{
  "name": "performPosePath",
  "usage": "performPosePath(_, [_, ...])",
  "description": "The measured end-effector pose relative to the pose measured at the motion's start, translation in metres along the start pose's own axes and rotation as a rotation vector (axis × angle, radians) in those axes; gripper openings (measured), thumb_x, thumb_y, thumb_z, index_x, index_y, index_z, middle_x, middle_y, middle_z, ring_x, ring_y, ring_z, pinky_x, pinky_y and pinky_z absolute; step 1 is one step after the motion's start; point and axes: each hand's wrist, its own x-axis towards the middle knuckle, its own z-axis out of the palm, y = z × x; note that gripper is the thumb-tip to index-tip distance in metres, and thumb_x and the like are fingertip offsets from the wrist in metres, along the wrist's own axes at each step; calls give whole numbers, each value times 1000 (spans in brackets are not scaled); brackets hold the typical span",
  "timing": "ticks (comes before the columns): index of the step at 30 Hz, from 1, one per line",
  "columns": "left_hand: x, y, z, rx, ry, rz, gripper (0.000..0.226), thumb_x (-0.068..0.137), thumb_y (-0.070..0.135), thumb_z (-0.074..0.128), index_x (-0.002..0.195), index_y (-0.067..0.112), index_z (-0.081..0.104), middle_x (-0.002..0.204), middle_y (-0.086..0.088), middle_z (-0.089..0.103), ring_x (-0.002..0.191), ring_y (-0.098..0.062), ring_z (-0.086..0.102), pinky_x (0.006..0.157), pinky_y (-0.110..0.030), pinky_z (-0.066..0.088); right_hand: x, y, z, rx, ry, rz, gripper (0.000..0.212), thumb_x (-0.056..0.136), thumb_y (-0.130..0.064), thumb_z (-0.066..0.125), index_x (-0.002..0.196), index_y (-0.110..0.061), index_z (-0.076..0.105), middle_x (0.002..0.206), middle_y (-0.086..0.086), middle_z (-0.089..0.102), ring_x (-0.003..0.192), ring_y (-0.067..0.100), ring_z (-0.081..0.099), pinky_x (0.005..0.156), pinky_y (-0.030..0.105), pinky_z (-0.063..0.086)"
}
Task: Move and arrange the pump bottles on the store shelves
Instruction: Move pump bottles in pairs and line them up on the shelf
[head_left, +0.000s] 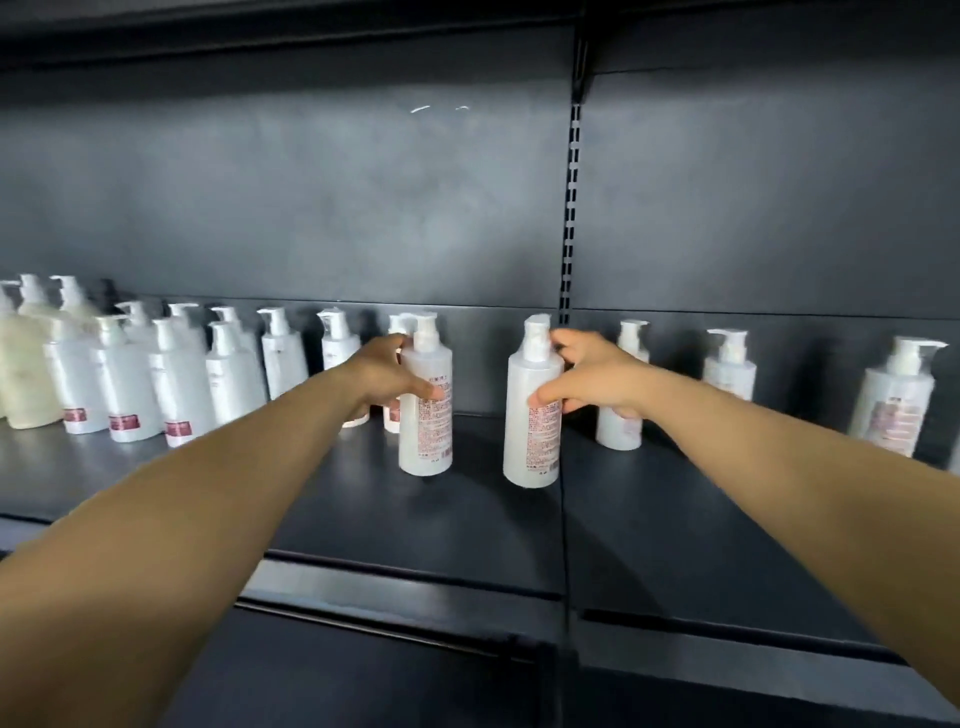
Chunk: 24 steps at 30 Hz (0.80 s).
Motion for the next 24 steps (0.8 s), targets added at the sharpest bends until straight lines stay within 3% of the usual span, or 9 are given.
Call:
performPosePath(3, [20,-36,-49,30,4,-23,61,66,5,82,119,12,53,112,-7,65,102,-26,62,88,-45,53,31,-21,56,31,-6,2,62,68,1,78,122,-17,55,115,3,65,105,21,63,82,45,57])
performPosePath(7, [46,-77,-90,59,-35,-25,70,65,6,83,127,9,49,117,-9,62,108,-27,61,93,-45,52,64,-40,118,66,-2,21,63,70,2,76,123,-20,53,116,3,65,104,19,63,83,44,57])
performPosePath(11, [65,-105,-106,27,-56,10,62,69,9,81,122,10,50,112,-7,62,104,-24,60,86,-35,51,85,-50,150,53,30,67,51,71,0,75,114,-19,55,112,3,65,102,18,63,82,41,57])
performPosePath(15, [72,-115,-108,32,-59,74,63,71,13,80,124,11,44,107,0,56,97,-16,54,79,-26,41,92,-53,160,38,67,130,56,71,-4,78,117,-19,49,112,1,62,105,18,62,86,42,56])
performPosePath(19, [77,-117,-105,2,-57,39,73,69,18,81,126,10,36,109,1,52,108,-20,53,80,-27,39,92,-57,173,-74,213,154,64,67,-20,82,116,-17,41,109,-5,56,101,15,59,81,42,57])
performPosePath(22, [77,-115,-104,47,-29,61,87,69,29,82,135,10,28,125,-1,45,118,-21,46,84,-27,36,91,-58,180,-177,281,173,80,61,-37,84,122,-18,37,112,-6,55,102,15,58,80,42,56])
performPosePath(24, [79,-115,-108,12,-77,53,95,70,33,81,142,13,22,140,0,38,130,-20,38,95,-27,35,87,-60,176,-77,165,205,74,64,-35,83,125,-25,42,114,-9,60,106,13,59,79,38,55])
